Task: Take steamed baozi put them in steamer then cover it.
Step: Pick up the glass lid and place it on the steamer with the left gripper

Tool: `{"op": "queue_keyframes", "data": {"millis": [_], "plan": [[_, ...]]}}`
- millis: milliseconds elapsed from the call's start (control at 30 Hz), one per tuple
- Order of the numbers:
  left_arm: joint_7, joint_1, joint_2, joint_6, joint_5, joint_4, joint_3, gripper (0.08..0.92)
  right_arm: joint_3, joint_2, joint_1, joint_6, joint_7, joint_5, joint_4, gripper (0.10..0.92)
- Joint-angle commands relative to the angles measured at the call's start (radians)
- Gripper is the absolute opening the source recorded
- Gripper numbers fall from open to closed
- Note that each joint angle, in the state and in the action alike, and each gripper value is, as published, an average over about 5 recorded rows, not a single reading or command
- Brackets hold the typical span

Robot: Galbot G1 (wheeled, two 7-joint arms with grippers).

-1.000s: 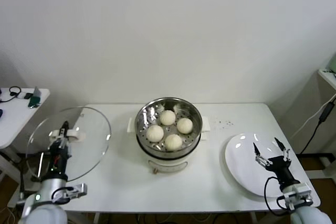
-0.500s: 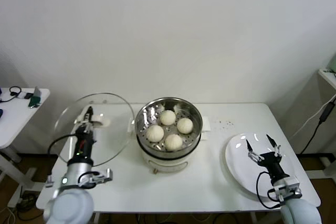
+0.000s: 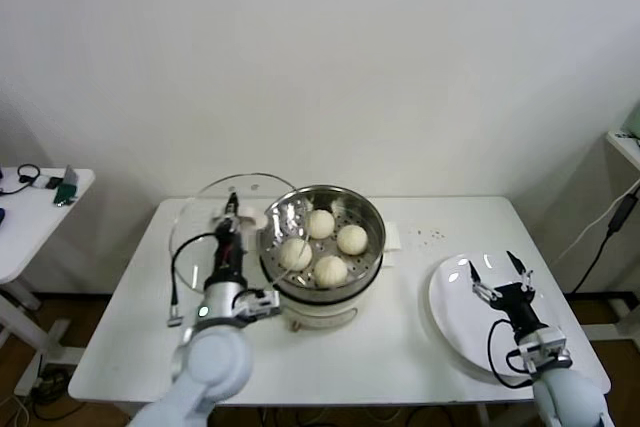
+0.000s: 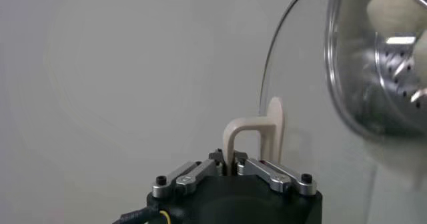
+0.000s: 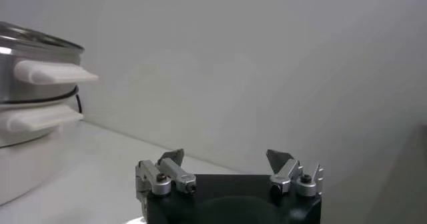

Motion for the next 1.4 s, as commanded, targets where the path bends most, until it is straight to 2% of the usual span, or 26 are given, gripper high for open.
{"op": "queue_keyframes", "data": {"millis": [33, 300, 467, 700, 1400], "plan": [[0.106, -0.219, -0.123, 0.083, 0.099, 0.158, 0.17, 0.151, -0.004, -0.002, 0.018, 0.0, 0.004, -0.011, -0.022, 0.823], [0.124, -0.23, -0.268, 0.083, 0.172, 0.248, 0.167, 0.152, -0.001, -0.002, 0.027, 0.001, 0.007, -0.022, -0.041, 0.823], [0.126, -0.226, -0.319, 0.083, 0.2, 0.274, 0.18, 0.152, 0.004, -0.003, 0.029, 0.001, 0.008, -0.025, -0.047, 0.823], [0.137, -0.209, -0.344, 0.083, 0.213, 0.285, 0.183, 0.152, 0.011, 0.001, 0.027, 0.004, 0.007, -0.028, -0.054, 0.823], [0.192, -0.217, -0.321, 0.083, 0.206, 0.306, 0.212, 0.152, 0.023, 0.015, 0.02, 0.008, 0.004, -0.038, -0.057, 0.823]]}}
